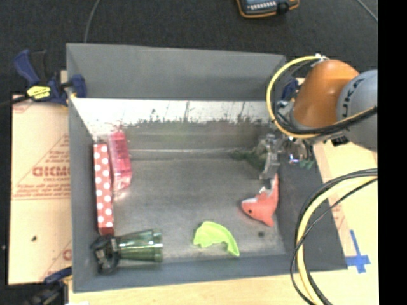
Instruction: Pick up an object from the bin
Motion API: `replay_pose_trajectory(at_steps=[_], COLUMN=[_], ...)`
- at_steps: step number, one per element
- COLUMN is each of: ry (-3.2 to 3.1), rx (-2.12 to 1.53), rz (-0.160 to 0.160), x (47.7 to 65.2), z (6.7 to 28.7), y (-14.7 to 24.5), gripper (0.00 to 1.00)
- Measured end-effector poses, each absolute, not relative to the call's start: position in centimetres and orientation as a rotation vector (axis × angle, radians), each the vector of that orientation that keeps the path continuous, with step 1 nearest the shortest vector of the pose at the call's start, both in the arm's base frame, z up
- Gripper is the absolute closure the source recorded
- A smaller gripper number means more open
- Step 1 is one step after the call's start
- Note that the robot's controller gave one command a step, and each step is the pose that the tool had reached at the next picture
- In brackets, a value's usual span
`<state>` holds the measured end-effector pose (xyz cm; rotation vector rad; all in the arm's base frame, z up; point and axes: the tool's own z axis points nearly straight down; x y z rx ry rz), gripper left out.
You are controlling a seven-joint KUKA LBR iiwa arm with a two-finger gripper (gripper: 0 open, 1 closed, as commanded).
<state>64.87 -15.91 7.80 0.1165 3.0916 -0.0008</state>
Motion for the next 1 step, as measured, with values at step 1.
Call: replay_pose_trajectory(at_steps=[1], ry=[3.092], rx=[0.098], rz=[-0.001], x=[64.88], z=[7.82], y=[-15.92], gripper=[1.00])
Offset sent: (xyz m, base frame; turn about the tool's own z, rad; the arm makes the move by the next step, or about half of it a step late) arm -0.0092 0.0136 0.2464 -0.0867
